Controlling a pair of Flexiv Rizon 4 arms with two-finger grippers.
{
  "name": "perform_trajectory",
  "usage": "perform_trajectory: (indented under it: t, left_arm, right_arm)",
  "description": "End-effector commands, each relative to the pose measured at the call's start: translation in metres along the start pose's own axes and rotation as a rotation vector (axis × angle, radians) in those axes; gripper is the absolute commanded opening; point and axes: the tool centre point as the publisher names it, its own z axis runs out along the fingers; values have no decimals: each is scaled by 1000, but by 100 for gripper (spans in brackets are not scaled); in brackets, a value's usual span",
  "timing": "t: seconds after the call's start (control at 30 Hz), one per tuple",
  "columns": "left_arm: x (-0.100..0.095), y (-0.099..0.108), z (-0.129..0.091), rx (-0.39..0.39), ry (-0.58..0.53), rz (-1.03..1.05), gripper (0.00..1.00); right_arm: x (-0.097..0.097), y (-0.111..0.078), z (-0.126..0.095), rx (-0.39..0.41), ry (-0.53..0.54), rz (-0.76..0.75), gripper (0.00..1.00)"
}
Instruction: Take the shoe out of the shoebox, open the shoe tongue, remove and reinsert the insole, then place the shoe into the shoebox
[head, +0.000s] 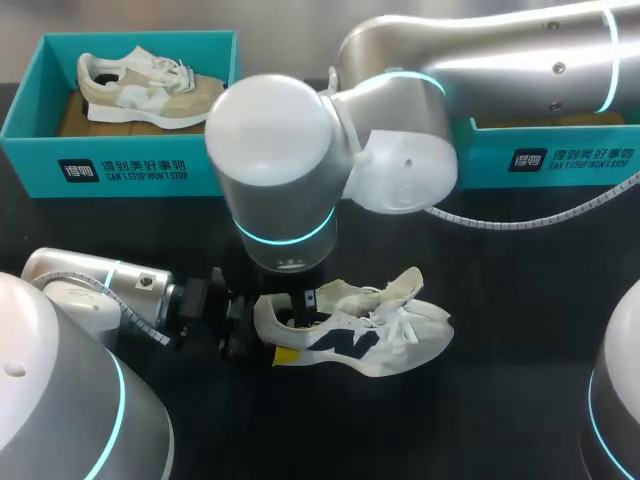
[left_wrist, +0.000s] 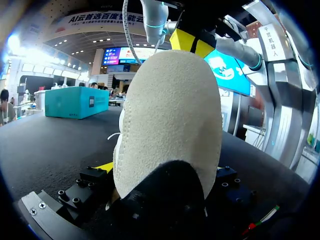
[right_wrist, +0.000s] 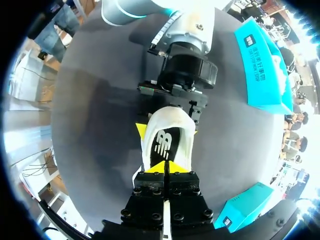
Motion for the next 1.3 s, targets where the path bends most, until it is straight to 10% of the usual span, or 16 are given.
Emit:
perform_trajectory:
  t: [0.03,1.3]
  left_arm:
    - [-1,2,2,-3,4,0,0]
    - [-1,2,2,-3,4,0,0]
  right_arm:
    - [-1,3,14,-3,2,-8,0]
    - [-11,-31,80,24,136,39,0]
